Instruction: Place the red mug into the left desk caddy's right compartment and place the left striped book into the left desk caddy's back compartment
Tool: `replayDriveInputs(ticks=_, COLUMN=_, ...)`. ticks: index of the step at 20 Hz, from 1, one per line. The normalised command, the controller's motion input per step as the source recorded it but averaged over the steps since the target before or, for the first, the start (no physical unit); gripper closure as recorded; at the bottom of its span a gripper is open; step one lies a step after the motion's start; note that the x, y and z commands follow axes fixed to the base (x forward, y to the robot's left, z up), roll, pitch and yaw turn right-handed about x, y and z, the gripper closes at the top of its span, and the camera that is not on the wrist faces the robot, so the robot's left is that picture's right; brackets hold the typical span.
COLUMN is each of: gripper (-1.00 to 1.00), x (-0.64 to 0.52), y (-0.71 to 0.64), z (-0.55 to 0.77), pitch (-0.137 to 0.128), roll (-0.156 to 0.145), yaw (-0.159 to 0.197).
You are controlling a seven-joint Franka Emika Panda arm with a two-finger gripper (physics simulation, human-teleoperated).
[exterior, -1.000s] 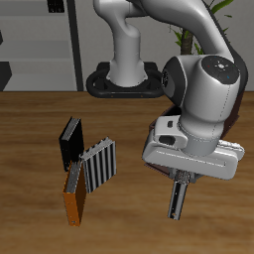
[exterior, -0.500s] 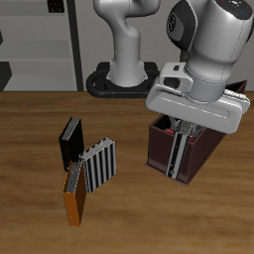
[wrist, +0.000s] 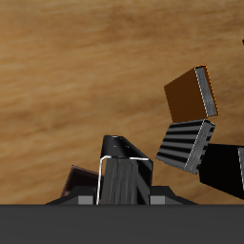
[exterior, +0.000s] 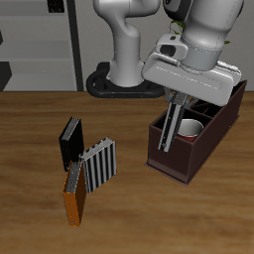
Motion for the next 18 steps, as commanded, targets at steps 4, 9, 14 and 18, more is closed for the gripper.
replayDriveInputs(ticks=4, gripper=1.00, x=-0.28, y=-0.01, z=0.09, pitch=-0.025, roll=0.003, yaw=-0.008)
replayDriveInputs(ticks=9, gripper=1.00, x=-0.47, y=0.10, z=0.04, pitch=-0.018, roll=-0.010, yaw=-0.030)
replayDriveInputs(ticks=14, gripper=1.00, x=-0.37, y=0.20, z=0.04, pitch=-0.001, roll=0.012, yaw=-0.008)
replayDriveInputs(ticks=18, gripper=1.00, x=-0.50, y=0.26, z=0.20, pitch=-0.077, roll=0.033, yaw=0.018)
